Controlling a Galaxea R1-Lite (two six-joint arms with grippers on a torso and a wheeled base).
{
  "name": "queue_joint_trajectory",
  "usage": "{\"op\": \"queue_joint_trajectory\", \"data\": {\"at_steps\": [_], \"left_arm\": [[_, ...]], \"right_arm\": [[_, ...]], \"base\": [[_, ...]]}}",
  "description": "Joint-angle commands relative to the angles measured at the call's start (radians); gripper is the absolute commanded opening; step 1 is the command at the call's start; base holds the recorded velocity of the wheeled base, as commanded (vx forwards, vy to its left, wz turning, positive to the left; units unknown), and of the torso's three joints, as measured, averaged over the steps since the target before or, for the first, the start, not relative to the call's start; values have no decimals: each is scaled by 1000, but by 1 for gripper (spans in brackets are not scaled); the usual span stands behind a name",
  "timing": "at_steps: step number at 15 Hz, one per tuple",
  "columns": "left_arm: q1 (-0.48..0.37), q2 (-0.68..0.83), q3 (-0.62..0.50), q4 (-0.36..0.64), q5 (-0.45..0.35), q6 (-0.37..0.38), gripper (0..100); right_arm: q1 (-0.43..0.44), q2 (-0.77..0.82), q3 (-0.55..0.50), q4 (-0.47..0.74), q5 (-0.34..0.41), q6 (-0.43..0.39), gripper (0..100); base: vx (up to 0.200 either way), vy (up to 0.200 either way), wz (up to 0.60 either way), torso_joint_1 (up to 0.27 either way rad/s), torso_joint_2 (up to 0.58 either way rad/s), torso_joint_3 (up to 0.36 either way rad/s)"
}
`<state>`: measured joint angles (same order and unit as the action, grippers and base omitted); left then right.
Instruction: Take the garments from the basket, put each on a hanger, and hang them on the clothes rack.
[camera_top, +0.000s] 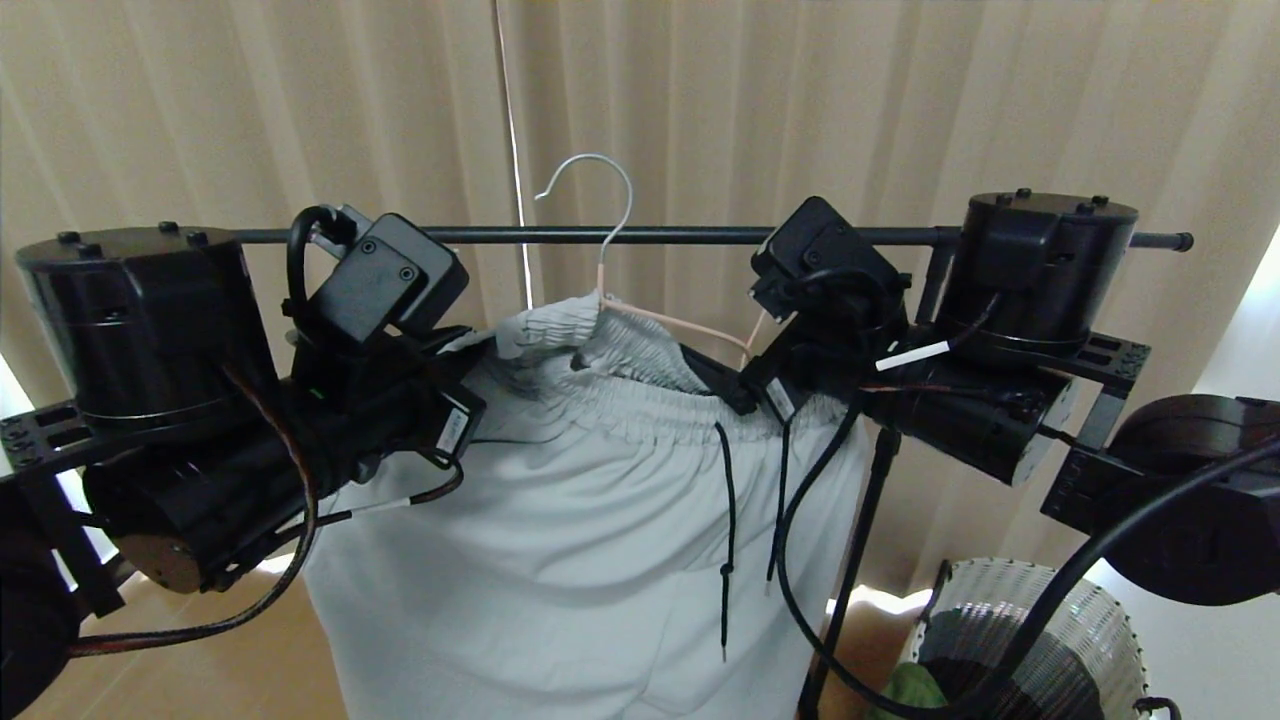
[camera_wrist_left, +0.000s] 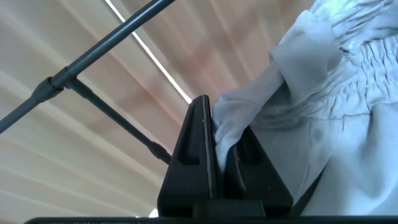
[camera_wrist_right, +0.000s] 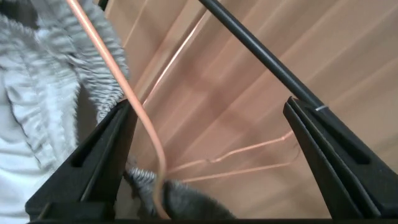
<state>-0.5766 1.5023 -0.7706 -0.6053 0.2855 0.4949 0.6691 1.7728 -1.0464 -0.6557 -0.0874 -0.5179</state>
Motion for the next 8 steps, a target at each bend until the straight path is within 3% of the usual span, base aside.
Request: {"op": "queue_joint_trajectory", "data": {"at_steps": [1,4,5,8], "left_arm": [[-5,2,2,-1,0,1,0],[-5,2,4,-1,0,4,0],[-5,2,4,-1,0,4,0],[-5,4,5,1,0,7,0]], "right_arm": [[9,11,-7,1,0,-1,100],[12,20,-9,-1,0,-1,100],[13,20,-9,-1,0,-1,0],[13,20,-9,-5,-2,-1,0]], "base": [[0,0,0,0,0,0],[0,0,0,0,0,0],[0,0,0,0,0,0],[0,0,0,0,0,0]]}}
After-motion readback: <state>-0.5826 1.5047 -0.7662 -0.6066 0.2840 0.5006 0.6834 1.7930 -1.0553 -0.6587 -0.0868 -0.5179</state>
